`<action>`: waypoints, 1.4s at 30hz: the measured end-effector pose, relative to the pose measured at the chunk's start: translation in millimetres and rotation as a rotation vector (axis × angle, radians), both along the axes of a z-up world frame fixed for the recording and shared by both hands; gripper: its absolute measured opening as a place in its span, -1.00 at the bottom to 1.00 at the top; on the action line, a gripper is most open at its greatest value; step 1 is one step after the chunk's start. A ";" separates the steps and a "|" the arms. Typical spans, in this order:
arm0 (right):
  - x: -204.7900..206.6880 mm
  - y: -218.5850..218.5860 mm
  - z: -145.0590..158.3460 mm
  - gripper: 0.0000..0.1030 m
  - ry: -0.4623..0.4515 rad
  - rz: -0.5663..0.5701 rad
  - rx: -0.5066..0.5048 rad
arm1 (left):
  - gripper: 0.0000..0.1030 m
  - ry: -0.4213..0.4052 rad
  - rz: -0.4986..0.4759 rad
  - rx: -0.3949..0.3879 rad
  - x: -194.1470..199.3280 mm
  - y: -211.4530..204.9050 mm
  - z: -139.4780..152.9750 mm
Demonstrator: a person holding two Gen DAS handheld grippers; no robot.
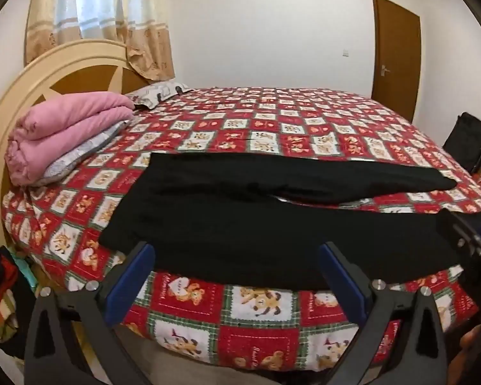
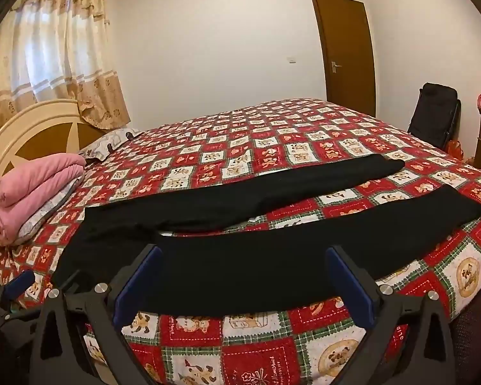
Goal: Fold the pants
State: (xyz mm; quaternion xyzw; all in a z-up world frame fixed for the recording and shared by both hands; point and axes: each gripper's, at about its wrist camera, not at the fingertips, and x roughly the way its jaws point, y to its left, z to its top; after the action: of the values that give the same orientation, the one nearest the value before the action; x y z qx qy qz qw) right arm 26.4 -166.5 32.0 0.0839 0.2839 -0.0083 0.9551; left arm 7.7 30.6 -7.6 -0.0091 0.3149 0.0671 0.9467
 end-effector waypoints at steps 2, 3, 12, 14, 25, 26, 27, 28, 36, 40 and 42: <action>-1.0 0.9 0.4 0.98 -0.005 0.002 -0.006 | 1.00 -0.011 -0.016 0.009 -1.1 -3.5 5.0; -1.2 1.1 1.0 0.98 -0.006 0.003 -0.009 | 1.00 -0.017 -0.021 0.016 -1.3 -4.7 5.7; 1.8 0.2 -2.1 0.98 0.012 0.002 -0.009 | 1.00 -0.021 -0.033 0.041 0.5 -7.8 5.1; 1.8 0.1 -2.2 0.98 0.012 0.003 -0.011 | 1.00 -0.020 -0.032 0.041 0.7 -7.5 4.5; 1.3 1.2 -2.8 0.98 0.011 0.009 -0.015 | 1.00 -0.013 -0.028 0.041 -0.1 -5.6 0.8; 1.3 1.1 -2.8 0.98 0.011 0.009 -0.015 | 1.00 -0.013 -0.028 0.041 -0.1 -5.5 0.6; 1.4 0.9 -2.8 0.98 0.011 0.009 -0.015 | 1.00 -0.011 -0.028 0.040 0.1 -5.1 0.4; 1.5 0.7 -2.8 0.98 0.011 0.009 -0.015 | 1.00 -0.009 -0.028 0.039 0.2 -5.0 0.2; 1.2 1.0 -3.8 0.98 0.014 0.008 -0.014 | 1.00 -0.002 -0.029 0.037 -0.5 -3.9 -1.6; 1.0 2.0 -6.0 0.98 0.017 0.003 -0.009 | 1.00 0.000 -0.029 0.038 -0.2 -4.5 -1.7; 1.1 1.9 -6.1 0.98 0.017 0.003 -0.008 | 1.00 -0.001 -0.028 0.039 -0.1 -4.6 -1.7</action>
State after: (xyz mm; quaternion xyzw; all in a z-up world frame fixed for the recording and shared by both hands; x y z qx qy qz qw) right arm 27.5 -164.6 25.9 0.0793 0.2922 -0.0087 0.9530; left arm 7.6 26.1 -9.2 0.0138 0.3134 0.0599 0.9476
